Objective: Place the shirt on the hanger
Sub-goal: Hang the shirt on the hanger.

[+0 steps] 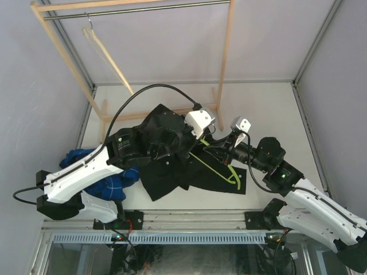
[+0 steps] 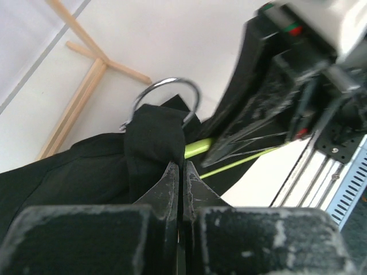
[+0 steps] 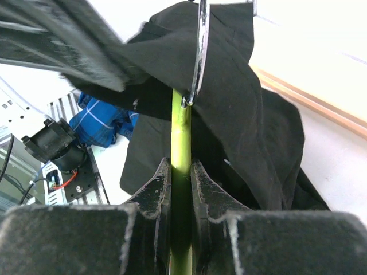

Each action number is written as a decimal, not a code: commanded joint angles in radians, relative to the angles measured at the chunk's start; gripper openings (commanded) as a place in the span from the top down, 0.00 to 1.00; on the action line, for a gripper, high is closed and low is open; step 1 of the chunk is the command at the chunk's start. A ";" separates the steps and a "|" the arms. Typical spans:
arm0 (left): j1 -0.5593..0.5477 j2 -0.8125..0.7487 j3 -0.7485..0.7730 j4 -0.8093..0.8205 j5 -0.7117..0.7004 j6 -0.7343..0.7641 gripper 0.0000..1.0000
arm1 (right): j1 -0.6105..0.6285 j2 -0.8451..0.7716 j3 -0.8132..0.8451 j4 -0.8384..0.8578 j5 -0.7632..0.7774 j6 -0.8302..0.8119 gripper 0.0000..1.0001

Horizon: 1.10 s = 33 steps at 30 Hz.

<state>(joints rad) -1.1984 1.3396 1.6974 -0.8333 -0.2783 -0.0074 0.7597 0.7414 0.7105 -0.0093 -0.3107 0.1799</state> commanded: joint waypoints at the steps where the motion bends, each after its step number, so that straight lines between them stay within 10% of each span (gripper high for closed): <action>1: -0.078 0.025 0.087 0.071 0.082 -0.013 1.00 | 0.000 0.005 -0.039 0.276 0.039 0.084 1.00; 13: -0.151 0.046 0.111 0.038 0.051 0.006 0.98 | -0.012 -0.146 -0.098 0.316 0.153 0.087 1.00; 20: -0.152 -0.045 0.084 0.045 -0.027 0.067 0.32 | -0.042 -0.278 -0.091 0.255 0.156 0.078 1.00; 33: -0.006 -0.469 -0.280 0.215 -0.295 0.064 0.08 | -0.066 -0.412 0.061 -0.069 0.166 0.056 1.00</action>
<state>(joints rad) -1.2972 0.9283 1.5429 -0.6933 -0.4976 0.0967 0.6998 0.3698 0.6834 -0.0914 -0.1844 0.2375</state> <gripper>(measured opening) 0.920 0.088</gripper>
